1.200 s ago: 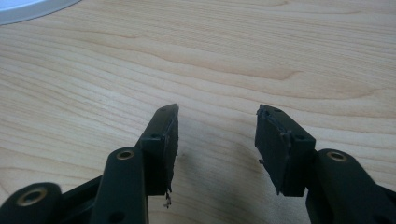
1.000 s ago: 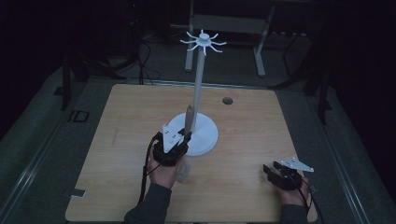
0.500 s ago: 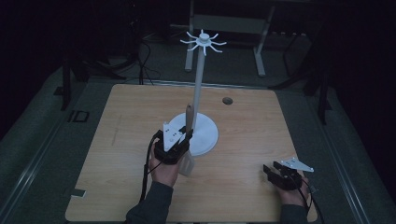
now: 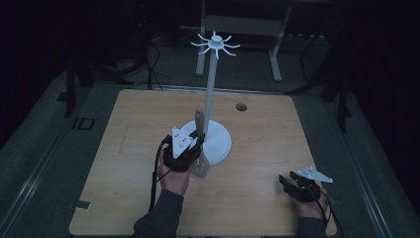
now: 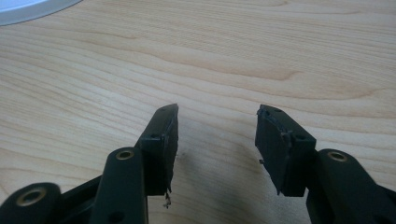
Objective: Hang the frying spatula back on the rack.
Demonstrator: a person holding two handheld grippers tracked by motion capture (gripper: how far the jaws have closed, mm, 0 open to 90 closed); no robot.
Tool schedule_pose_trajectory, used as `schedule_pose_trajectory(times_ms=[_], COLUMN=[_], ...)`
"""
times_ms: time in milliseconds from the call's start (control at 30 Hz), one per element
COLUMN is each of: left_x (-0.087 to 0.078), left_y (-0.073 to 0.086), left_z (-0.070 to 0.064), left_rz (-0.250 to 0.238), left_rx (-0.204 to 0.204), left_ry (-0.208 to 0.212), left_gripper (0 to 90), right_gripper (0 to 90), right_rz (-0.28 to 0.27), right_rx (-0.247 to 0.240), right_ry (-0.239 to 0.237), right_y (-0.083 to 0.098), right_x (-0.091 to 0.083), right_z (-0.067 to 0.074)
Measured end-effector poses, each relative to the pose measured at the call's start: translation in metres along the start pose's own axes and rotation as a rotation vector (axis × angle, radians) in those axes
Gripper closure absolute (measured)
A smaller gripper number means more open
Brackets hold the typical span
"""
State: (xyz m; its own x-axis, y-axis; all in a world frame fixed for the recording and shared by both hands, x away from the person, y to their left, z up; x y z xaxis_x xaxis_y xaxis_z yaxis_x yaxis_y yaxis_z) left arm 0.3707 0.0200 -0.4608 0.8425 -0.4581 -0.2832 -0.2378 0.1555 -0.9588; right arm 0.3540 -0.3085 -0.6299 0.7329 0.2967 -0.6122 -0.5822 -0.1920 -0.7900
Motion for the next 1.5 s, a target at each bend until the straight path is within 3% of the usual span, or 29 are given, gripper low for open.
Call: schedule_pose_trajectory(times_ms=[333, 767, 1033, 1500], left_x=[0.003, 0.004, 0.006, 0.015], left_y=[-0.019, -0.052, -0.065, -0.093], left_z=[-0.003, -0.004, -0.004, -0.007], left_rz=[-0.035, -0.103, -0.115, -0.114], left_rx=[0.009, 0.031, 0.024, 0.056], left_ry=[-0.016, -0.080, -0.101, -0.157], left_gripper=[74.4, 74.4, 74.4, 74.4], right_gripper=[48.9, 48.8, 48.9, 48.8], right_rz=[-0.001, -0.002, -0.002, -0.002], right_rx=[-0.001, -0.007, -0.006, -0.004], right_ry=[0.000, 0.001, 0.001, 0.000], right_y=[0.000, 0.000, 0.000, 0.000], right_x=[0.000, 0.000, 0.000, 0.000], right_z=[0.000, 0.000, 0.000, 0.000])
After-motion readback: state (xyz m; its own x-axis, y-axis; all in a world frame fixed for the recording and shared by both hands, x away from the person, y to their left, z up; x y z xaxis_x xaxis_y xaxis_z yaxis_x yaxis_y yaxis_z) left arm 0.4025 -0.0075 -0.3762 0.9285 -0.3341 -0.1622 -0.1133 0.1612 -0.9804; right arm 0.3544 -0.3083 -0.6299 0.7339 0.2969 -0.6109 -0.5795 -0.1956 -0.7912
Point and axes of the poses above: each handheld gripper's, and its own axes: x roughly forward along the jaws, y roughly out of its underside, z roughly to its left, the point moved 10 cm from there along x, roughly forward along the jaws
